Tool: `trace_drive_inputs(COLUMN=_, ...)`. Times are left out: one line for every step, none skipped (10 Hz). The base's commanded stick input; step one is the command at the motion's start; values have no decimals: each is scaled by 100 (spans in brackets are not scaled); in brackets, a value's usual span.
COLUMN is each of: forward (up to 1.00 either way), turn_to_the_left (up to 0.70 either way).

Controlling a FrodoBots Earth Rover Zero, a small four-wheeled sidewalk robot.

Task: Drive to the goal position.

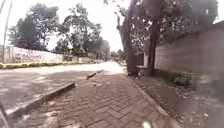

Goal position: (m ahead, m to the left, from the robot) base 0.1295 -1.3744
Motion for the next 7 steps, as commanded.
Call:
trace_drive_inputs(forward=50, turn_to_the_left=-8)
trace_drive_inputs(forward=50, turn_to_the_left=-10)
trace_drive_inputs(forward=50, turn_to_the_left=-13)
trace_drive_inputs(forward=50, turn_to_the_left=-15)
trace_drive_inputs(forward=50, turn_to_the_left=-18)
trace_drive_inputs(forward=50, turn_to_the_left=-20)
trace_drive_inputs(forward=50, turn_to_the_left=-22)
